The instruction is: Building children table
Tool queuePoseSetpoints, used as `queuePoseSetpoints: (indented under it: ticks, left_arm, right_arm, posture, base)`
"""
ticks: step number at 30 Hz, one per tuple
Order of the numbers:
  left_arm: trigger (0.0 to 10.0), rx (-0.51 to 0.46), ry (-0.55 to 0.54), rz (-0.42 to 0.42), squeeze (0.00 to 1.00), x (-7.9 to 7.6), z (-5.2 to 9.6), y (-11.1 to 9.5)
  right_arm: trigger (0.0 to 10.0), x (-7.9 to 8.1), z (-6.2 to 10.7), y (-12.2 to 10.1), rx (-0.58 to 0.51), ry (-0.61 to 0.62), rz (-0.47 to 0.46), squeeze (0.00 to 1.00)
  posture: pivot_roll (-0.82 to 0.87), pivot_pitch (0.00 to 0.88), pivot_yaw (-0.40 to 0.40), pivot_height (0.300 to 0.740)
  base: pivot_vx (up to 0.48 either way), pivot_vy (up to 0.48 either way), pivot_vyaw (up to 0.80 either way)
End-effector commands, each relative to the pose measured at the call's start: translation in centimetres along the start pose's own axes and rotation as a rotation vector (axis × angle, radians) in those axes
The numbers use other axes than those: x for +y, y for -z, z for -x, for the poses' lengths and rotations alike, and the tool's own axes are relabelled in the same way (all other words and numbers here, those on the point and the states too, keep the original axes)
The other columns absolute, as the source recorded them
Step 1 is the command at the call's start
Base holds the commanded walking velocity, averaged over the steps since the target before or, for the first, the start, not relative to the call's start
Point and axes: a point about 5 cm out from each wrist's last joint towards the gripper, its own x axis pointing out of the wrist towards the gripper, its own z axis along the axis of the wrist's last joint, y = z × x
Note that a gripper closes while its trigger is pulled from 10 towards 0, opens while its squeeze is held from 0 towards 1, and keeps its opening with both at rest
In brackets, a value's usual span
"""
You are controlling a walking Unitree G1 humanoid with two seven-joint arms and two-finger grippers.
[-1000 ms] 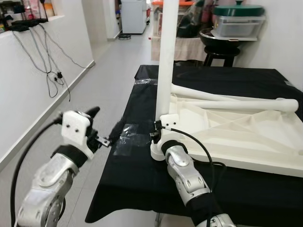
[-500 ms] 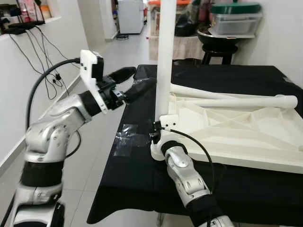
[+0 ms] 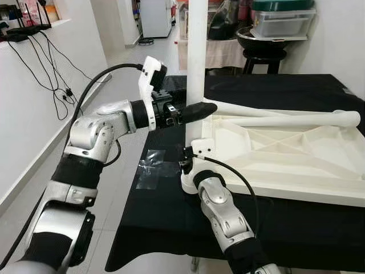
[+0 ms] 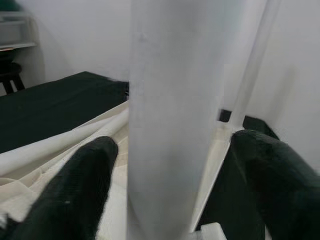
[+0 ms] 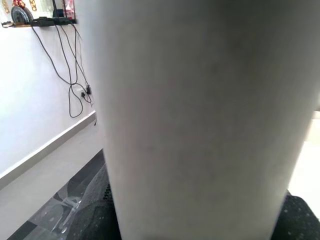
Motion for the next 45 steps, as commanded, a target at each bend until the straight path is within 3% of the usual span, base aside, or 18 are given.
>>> queuePoseSetpoints:
  ticks: [1, 14, 15, 21, 22, 27, 28, 32, 34, 41, 42, 45]
  left_arm:
    - [0.0, 0.020, -0.005, -0.012, 0.00, 0.2, -0.2, 0.2]
    - [0.0, 0.026, 0.027, -0.038, 0.00, 0.8, -0.2, -0.4]
    - [0.0, 0.027, 0.034, -0.039, 0.00, 0.7, -0.2, -0.3]
    - [0.0, 0.025, 0.051, -0.040, 0.00, 0.5, -0.3, -0.3]
    - [0.0, 0.027, 0.059, -0.042, 0.00, 0.5, -0.3, -0.1]
    - [0.0, 0.033, 0.071, -0.049, 0.00, 0.3, -0.3, 0.1]
    - [0.0, 0.034, 0.077, -0.048, 0.00, 0.2, -0.3, 0.2]
    - [0.0, 0.036, 0.082, -0.049, 0.00, 0.1, -0.3, 0.3]
    - [0.0, 0.038, 0.092, -0.049, 0.00, -0.1, -0.4, 0.4]
    - [0.0, 0.039, 0.098, -0.051, 0.00, -0.1, -0.3, 0.2]
    - [0.0, 0.039, 0.100, -0.052, 0.00, -0.2, -0.3, 0.2]
    - [0.0, 0.039, 0.102, -0.053, 0.00, -0.2, -0.3, 0.1]
  right_arm:
    - [10.0, 1.9, 0.4, 0.5, 0.026, -0.040, -0.083, 0.00]
    - [10.0, 1.5, 0.3, 0.1, 0.011, -0.047, -0.082, 0.00]
    - [10.0, 1.5, 0.3, -0.2, -0.002, -0.097, -0.096, 1.00]
    - [10.0, 0.8, 0.0, -1.7, -0.080, -0.236, -0.111, 1.00]
    - [10.0, -0.2, -0.3, -3.4, -0.142, -0.401, -0.065, 1.00]
    - [10.0, -1.7, -0.7, -4.8, -0.166, -0.559, 0.057, 1.00]
    - [10.0, -2.3, -1.0, -5.1, -0.150, -0.598, 0.102, 0.00]
    - [10.0, -3.0, -1.4, -5.3, -0.131, -0.633, 0.151, 0.00]
    - [10.0, -4.3, -2.2, -5.9, -0.092, -0.696, 0.221, 0.00]
    - [10.0, -5.1, -2.4, -5.8, -0.022, -0.833, 0.252, 0.00]
    - [2.8, -5.2, -2.5, -5.7, -0.008, -0.878, 0.225, 0.00]
    - [2.8, -5.3, -2.5, -5.7, 0.000, -0.909, 0.205, 0.00]
  posture:
    - [0.05, 0.040, 0.064, 0.740]
    - [0.05, 0.022, 0.065, 0.740]
    - [0.05, 0.021, 0.064, 0.740]
    - [0.05, 0.019, 0.061, 0.740]
    - [0.05, 0.014, 0.060, 0.740]
    - [0.05, 0.012, 0.058, 0.740]
    - [0.05, 0.011, 0.058, 0.740]
    - [0.05, 0.012, 0.058, 0.740]
    - [0.06, 0.019, 0.060, 0.740]
    - [0.06, 0.022, 0.058, 0.740]
    - [0.06, 0.023, 0.059, 0.740]
    - [0.06, 0.023, 0.059, 0.740]
  base:
    - [0.000, 0.000, 0.00]
    - [0.000, 0.000, 0.00]
    - [0.000, 0.000, 0.00]
    - [0.000, 0.000, 0.00]
    - [0.000, 0.000, 0.00]
    - [0.000, 0.000, 0.00]
    - [0.000, 0.000, 0.00]
    - [0.000, 0.000, 0.00]
    - [0.000, 0.000, 0.00]
    - [0.000, 0.000, 0.00]
    - [0.000, 0.000, 0.00]
    - [0.000, 0.000, 0.00]
